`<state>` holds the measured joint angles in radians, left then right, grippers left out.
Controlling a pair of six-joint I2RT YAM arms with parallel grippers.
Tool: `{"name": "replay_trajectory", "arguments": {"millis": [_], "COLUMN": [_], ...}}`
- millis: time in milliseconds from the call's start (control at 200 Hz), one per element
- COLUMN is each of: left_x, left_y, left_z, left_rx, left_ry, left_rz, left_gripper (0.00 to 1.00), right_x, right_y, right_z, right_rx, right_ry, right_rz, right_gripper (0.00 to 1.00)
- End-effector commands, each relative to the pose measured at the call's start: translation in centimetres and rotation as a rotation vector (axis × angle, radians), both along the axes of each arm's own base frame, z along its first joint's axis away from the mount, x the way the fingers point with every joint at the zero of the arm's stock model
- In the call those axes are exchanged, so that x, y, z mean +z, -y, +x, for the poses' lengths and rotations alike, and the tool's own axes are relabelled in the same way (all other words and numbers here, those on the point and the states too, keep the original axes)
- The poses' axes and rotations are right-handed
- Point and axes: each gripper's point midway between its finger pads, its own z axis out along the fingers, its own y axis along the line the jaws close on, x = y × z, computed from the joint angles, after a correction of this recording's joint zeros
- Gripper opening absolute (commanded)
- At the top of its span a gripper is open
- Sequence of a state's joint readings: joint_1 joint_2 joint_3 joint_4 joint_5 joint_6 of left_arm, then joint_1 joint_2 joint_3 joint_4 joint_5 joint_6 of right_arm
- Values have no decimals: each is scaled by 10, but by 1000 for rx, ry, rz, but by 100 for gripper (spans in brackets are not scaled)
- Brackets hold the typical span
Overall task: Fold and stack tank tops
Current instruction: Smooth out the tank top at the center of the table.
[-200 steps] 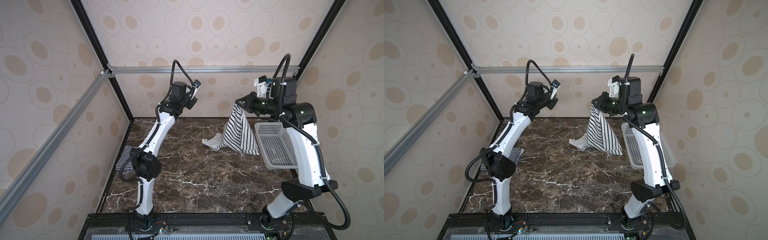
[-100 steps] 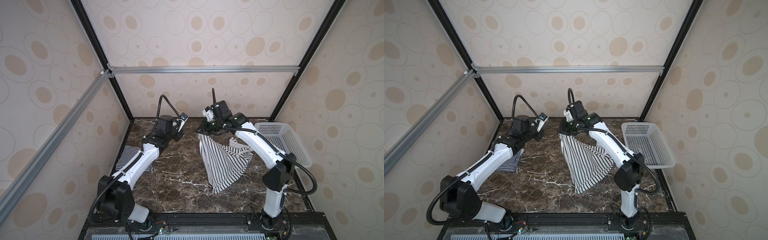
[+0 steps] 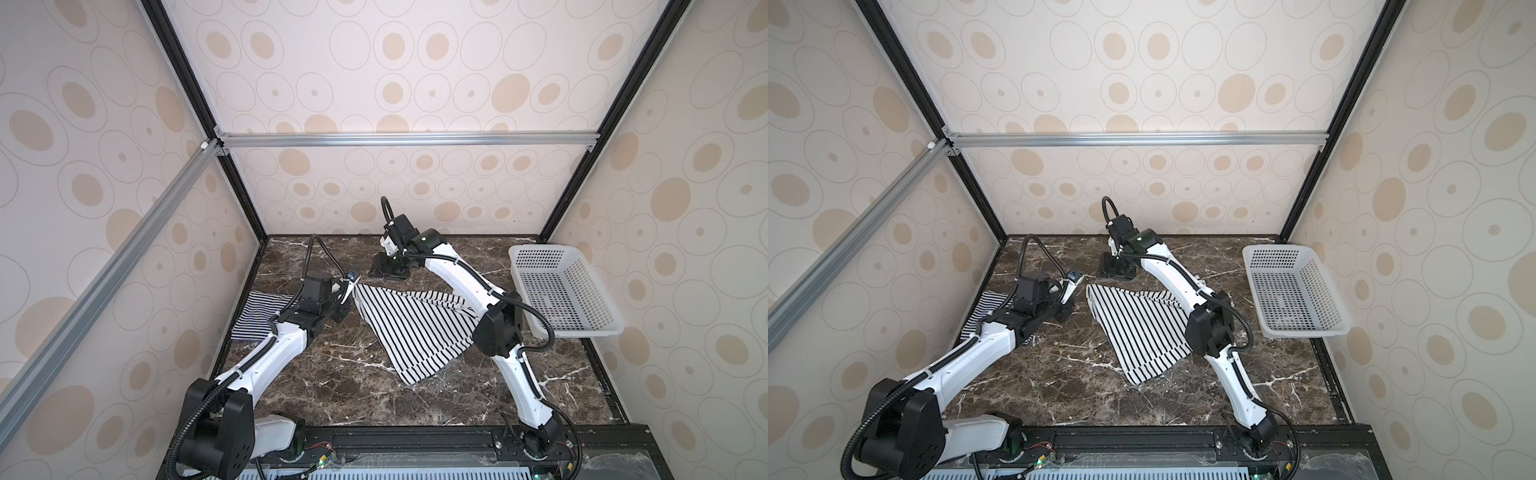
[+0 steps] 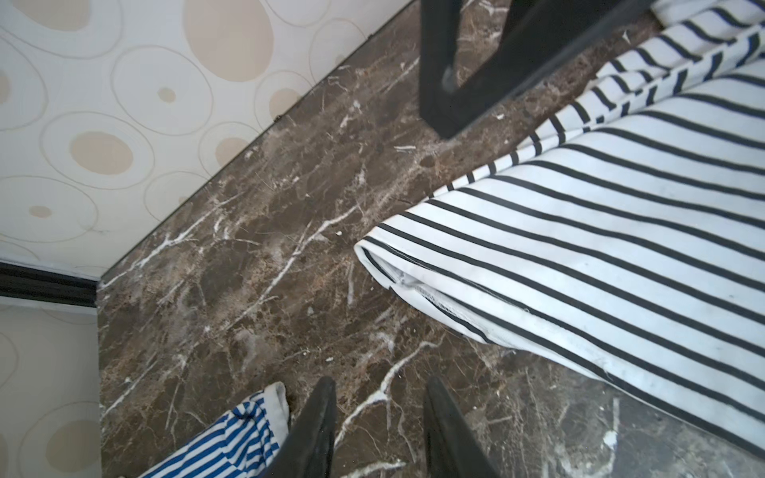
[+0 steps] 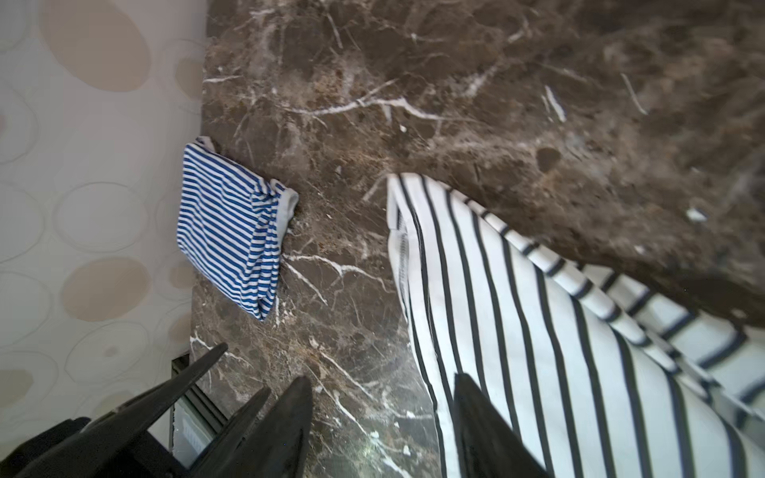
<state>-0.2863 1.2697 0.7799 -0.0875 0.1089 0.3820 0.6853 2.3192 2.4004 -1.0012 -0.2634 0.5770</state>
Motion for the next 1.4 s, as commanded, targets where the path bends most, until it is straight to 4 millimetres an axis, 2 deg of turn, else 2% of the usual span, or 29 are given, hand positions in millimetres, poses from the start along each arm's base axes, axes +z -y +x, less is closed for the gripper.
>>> {"name": "replay_trajectory", "arguments": {"millis": [0,45,170,280,455,550,650,805,1031,1391], "left_x": [3,2,-4,-12,-29,-35,-40,-43,-46,-52], "left_y": [2,2,3,-2,-10,-14,-19,-26,-45,-64], "left_z": [0,-3,-9,-12,-16,-18,-19,-22,-20,-25], "left_rx": [-22,-29,-44,-23,7,20,37,55,117,161], "left_ry": [27,21,3,-10,-42,-60,-70,-69,-78,-94], "left_rz": [-4,-4,0,3,8,12,16,11,-8,-17], "left_gripper": [36,36,36,36,39,42,44,45,48,48], "right_x": [13,7,-26,-52,-88,-107,-119,-135,-142,-159], "right_y": [45,57,87,101,102,91,83,85,75,64], "right_z": [-45,-58,-104,-141,-188,-213,-231,-244,-236,-234], "right_rx": [41,50,100,171,277,341,386,393,399,420], "right_ry": [61,71,30,16,9,-13,-26,-60,-33,-52], "right_rz": [-214,-262,-432,-602,-768,-788,-810,-820,-831,-825], "right_gripper": [59,58,56,54,51,51,52,52,52,51]}}
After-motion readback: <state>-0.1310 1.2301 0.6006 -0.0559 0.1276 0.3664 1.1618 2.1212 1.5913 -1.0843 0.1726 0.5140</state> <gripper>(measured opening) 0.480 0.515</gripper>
